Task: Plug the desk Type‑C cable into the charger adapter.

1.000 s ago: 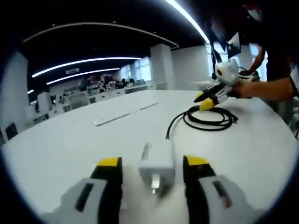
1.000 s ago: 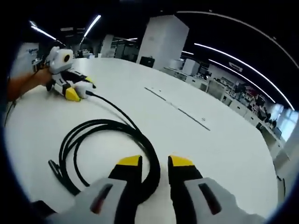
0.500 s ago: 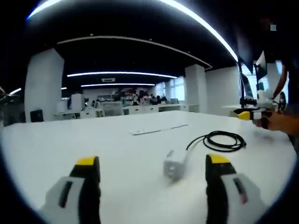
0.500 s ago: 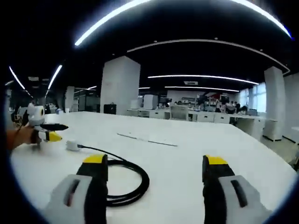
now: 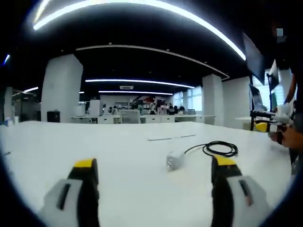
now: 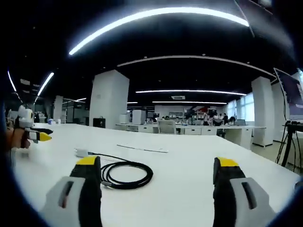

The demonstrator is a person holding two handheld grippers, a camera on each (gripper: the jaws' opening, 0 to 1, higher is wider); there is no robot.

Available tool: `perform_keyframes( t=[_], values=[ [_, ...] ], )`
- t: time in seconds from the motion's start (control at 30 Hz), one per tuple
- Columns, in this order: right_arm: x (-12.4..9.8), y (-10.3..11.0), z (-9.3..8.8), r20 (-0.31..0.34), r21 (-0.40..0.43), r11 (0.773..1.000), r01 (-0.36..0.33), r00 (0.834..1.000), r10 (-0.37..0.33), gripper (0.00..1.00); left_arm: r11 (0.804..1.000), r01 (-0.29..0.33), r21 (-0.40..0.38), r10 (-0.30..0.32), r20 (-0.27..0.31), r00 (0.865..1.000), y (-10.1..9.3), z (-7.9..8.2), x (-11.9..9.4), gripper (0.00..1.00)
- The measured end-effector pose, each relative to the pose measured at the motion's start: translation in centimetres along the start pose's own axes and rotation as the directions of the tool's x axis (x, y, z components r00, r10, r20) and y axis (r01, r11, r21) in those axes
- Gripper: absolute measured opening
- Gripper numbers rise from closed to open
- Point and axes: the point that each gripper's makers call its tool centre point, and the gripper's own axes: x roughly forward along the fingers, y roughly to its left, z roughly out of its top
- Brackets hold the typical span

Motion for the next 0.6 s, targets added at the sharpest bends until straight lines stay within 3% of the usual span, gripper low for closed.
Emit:
perform_keyframes(
  t=[0.3,0.6],
  values=[
    [-6.2,0.3,-0.5,-0.016,0.026,0.997,0.079,0.997,-0.079,1.0,0.997,-0.07,0.016,0.069,0.022,0.997,-0.5,0.3,-5.3,1.0],
    [-7.4,0.4,-0.1,-0.007,0.017,0.995,0.093,0.996,-0.093,1.0,0.998,-0.069,-0.015,0.069,0.007,0.998,-1.1,0.3,-6.6,1.0]
  ],
)
